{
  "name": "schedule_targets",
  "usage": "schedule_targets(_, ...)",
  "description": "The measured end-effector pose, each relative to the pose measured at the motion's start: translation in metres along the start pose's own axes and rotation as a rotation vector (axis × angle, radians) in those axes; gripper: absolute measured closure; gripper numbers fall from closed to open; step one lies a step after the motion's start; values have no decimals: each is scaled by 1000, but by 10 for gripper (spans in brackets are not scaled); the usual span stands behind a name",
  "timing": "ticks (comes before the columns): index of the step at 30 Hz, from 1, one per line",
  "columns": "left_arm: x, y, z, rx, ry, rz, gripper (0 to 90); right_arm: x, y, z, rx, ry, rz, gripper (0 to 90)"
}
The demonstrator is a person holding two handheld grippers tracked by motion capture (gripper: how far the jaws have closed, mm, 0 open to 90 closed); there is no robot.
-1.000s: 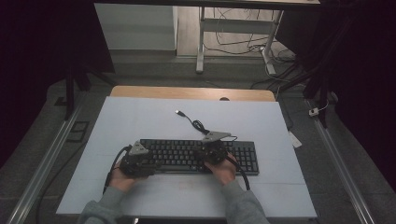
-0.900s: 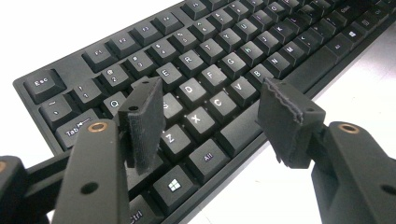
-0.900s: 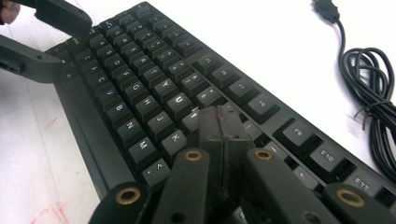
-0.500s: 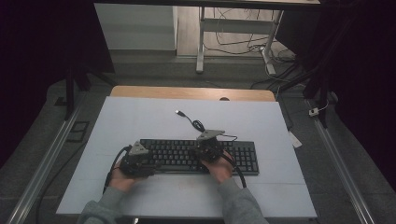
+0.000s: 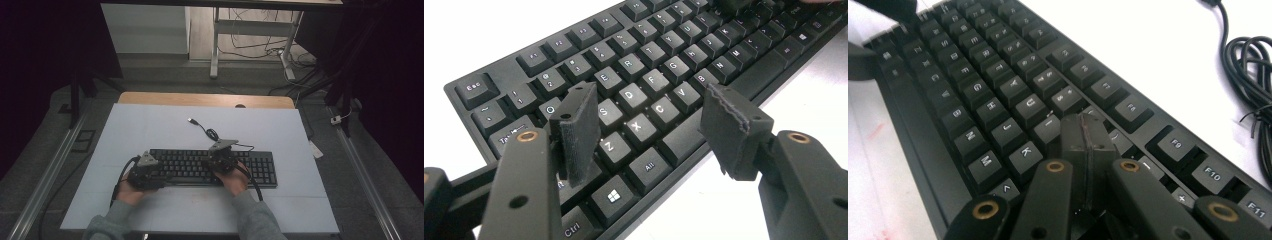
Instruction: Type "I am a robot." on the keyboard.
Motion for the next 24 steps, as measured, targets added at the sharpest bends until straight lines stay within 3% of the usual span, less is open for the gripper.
schedule_targets(12, -1, -2, -1, -4, 8, -4, 398, -11, -1, -7, 5, 57, -16, 894)
schedule_targets(24, -3, -4, -1, -9, 12, -9, 397, -49, 7, -1, 5, 104, -13, 634)
Point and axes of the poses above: each handheld gripper's, and its own axes: x roughly forward along the jaws, z roughly out of its underside, y roughly to its right, the point moved 9 cm from there along x, roughly forward along the jaws, and after that the axes turned 8 degrees about y, right-handed, at the moved point
